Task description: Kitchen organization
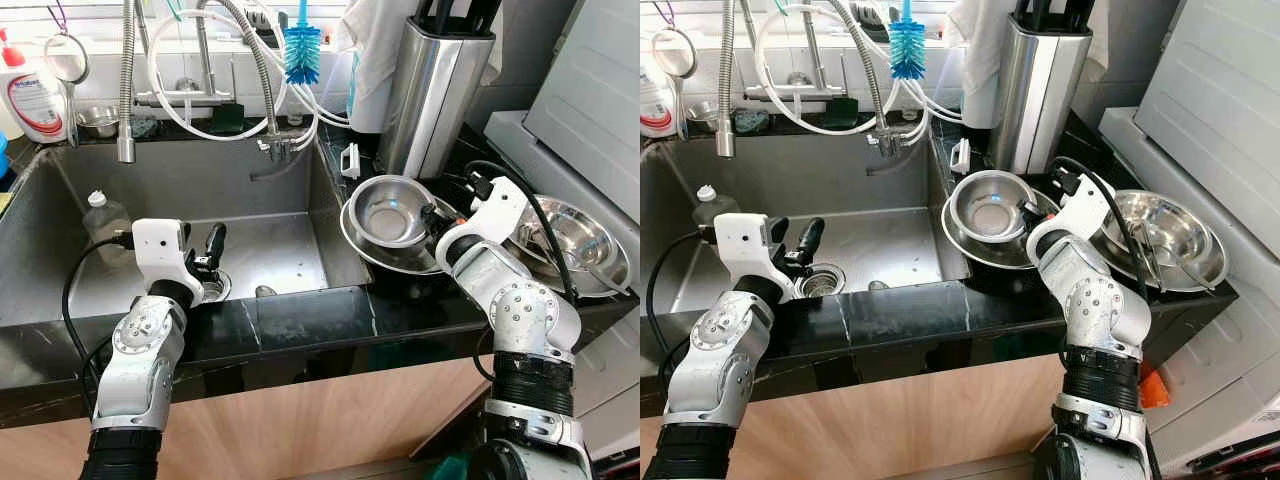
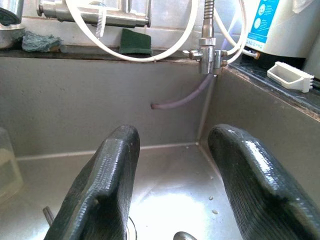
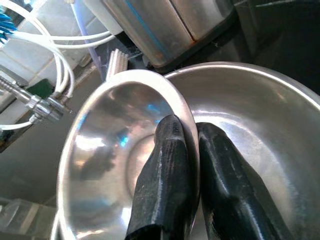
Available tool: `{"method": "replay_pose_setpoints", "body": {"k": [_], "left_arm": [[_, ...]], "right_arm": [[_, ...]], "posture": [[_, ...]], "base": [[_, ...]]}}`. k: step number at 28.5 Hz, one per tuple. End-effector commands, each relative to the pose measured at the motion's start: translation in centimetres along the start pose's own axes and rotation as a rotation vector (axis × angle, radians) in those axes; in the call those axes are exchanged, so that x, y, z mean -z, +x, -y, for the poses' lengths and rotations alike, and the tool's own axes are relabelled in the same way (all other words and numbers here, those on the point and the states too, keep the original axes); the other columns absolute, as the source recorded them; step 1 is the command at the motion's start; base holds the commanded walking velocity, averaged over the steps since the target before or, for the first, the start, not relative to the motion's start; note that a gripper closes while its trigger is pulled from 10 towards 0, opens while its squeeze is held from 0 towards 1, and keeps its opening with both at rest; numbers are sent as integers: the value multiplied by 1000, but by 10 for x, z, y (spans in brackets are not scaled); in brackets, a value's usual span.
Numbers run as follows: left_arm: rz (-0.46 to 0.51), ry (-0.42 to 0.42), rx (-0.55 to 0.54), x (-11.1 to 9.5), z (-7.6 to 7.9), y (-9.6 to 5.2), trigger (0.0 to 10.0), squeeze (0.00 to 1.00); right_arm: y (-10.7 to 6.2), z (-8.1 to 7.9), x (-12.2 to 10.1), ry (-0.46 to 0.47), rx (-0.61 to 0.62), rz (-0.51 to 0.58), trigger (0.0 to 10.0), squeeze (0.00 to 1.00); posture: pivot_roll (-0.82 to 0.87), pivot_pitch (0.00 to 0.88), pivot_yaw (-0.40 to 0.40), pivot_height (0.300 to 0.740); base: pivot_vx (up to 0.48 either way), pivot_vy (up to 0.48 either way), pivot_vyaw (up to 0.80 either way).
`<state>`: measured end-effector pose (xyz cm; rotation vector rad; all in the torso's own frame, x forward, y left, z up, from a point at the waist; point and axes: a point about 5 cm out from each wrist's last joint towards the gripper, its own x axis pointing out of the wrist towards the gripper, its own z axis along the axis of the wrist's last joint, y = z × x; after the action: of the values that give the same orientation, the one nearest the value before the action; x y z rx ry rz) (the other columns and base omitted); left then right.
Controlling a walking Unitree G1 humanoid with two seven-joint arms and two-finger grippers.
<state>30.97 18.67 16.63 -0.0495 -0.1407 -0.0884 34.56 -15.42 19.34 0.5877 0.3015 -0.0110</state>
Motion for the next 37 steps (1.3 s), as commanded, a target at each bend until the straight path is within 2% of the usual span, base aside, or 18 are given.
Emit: {"method": "replay_pose_setpoints", "body": {"k": [1,17,23,24,25,26,29,32,37], "left_arm": [[19,-6,7,-6,1,1,10000,0],[24,-11,-1,-7,0,1,10000,0],[25,-9,-4,-7,0,1,10000,0],[25,-10,-4,-7,0,2,10000,0],[26,-10,-3,-7,0,2,10000,0],[26,-10,-3,-7,0,2,10000,0],[28,-10,-3,-8,0,2,10000,0],[32,-12,-6,-9,0,2,10000,0],[37,-15,-1,-10,3,3,10000,0]], "right_arm": [[-3,-2,-5,-24,24,13,0,0],[-12,-15,-17,-33,8,71,0,0],[-15,-23,-26,4,-50,143,0,0],[-15,-24,-26,-1,-61,148,9216,0],[-16,-25,-26,-4,-67,151,9216,0],[-16,-26,-26,-7,-75,154,10000,0],[-18,-29,-28,-4,-109,189,10000,0],[-23,-34,-36,-7,-184,280,10000,0],[-30,-42,-35,10,-278,310,10000,0]], "posture": [[60,0,-45,740],[59,2,-48,740],[57,5,-46,740],[57,6,-45,740],[57,6,-45,740],[60,6,-45,740],[60,7,-44,740],[61,7,-42,740],[61,9,-40,740]], "base": [[0,0,0],[0,0,0],[0,0,0],[0,0,0],[0,0,0],[0,0,0],[0,0,0],[0,0,0],[0,0,0]]}}
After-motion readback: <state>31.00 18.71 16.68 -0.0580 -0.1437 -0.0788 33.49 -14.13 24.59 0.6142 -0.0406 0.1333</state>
